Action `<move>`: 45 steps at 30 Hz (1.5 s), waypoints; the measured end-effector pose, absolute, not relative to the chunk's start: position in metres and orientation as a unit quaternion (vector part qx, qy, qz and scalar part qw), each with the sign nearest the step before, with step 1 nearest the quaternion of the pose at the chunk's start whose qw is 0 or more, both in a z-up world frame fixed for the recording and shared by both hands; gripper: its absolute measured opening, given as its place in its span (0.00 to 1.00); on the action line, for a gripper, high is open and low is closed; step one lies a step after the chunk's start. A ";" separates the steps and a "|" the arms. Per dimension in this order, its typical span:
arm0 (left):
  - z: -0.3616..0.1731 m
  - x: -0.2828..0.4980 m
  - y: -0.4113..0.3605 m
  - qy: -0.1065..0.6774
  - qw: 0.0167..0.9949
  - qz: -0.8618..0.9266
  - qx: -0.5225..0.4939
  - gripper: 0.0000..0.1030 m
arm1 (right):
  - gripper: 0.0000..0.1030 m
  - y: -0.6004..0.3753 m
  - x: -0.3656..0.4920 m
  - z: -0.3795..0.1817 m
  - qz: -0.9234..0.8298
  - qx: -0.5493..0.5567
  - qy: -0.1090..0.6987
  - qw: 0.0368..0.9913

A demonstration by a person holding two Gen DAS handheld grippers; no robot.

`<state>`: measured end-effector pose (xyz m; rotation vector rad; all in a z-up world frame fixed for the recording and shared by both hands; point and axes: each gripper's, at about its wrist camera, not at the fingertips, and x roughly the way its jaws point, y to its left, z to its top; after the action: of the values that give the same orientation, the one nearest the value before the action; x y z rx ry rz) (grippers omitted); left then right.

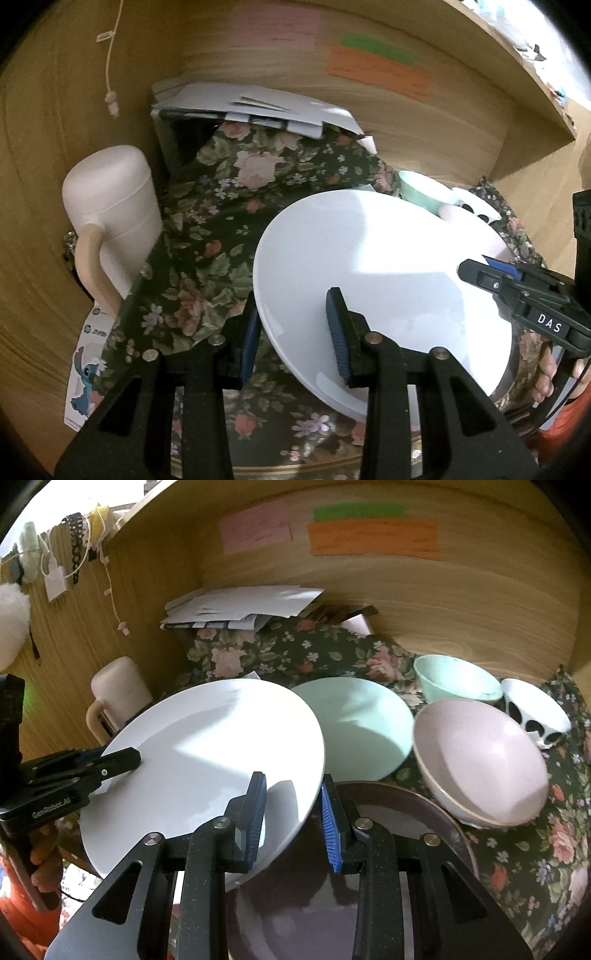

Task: Organize plates and bowls
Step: 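Lower the white plate onto the dark brown plate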

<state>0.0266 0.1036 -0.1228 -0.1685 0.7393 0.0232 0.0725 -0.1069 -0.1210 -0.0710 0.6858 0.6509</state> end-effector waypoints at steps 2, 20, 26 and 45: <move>-0.122 0.025 0.098 0.359 0.930 0.008 -0.081 0.34 | 0.25 -0.113 0.070 -0.120 0.311 -0.032 0.328 0.891; -0.122 0.017 0.049 0.366 0.928 -0.020 -0.065 0.34 | 0.25 -0.164 0.052 -0.126 0.290 -0.006 0.324 0.901; -0.128 0.017 0.033 0.377 0.924 -0.027 -0.058 0.34 | 0.25 -0.178 0.048 -0.136 0.283 0.002 0.332 0.900; -0.156 0.025 -0.003 0.416 0.907 -0.043 -0.042 0.34 | 0.25 -0.212 0.051 -0.168 0.264 0.033 0.365 0.892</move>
<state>0.0254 -0.0030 -0.1558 -0.0873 0.8591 -0.0885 0.0510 -0.2122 -0.1682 0.0682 0.7577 0.5479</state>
